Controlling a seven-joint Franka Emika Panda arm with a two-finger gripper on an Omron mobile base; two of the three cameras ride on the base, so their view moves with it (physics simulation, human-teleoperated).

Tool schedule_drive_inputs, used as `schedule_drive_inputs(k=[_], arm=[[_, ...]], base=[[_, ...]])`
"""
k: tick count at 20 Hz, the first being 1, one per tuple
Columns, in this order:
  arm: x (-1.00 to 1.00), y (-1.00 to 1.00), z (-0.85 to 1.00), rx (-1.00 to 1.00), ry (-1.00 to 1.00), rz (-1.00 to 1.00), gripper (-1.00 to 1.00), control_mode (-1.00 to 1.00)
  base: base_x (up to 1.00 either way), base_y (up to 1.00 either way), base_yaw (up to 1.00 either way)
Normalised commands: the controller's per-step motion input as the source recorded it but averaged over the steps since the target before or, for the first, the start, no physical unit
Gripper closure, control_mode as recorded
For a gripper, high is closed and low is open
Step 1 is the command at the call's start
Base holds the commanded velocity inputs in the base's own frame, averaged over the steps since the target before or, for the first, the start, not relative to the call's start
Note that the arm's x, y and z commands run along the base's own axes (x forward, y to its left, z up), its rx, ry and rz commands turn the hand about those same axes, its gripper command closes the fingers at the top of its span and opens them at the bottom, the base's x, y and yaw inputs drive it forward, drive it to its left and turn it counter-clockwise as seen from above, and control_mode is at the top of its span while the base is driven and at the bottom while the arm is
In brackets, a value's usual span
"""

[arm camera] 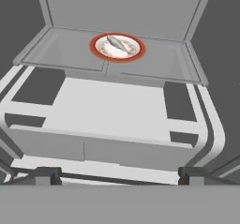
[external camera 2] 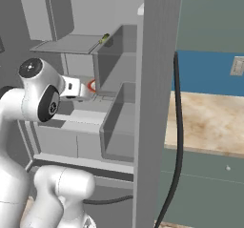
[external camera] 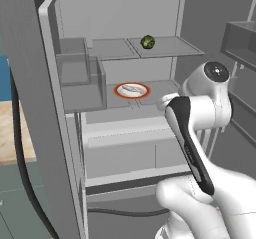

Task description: Transport the fish from the fridge to the microwave and turn on the microwave.

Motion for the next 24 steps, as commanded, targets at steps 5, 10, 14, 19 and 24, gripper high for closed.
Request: schedule_drive_inputs(k=[5, 10, 14, 19, 24], arm=[[0.2, 0.0, 0.19, 0.0, 0.0, 0.04, -1.0, -1.0], [0.37, 0.0, 0.04, 0.0, 0.0, 0.09, -1.0, -1.0], [0.44, 0.0, 0.0, 0.01, 0.0, 0.1, -1.0, -1.0], [0.44, 0.0, 0.0, 0.0, 0.0, 0.08, -1.0, -1.0], [0.44, 0.0, -0.01, 0.0, 0.0, 0.03, -1.0, -1.0]], base=[[0.0, 0.0, 0.0], [0.0, 0.0, 0.0], [0.0, 0.0, 0.0], [0.0, 0.0, 0.0], [0.0, 0.0, 0.0]])
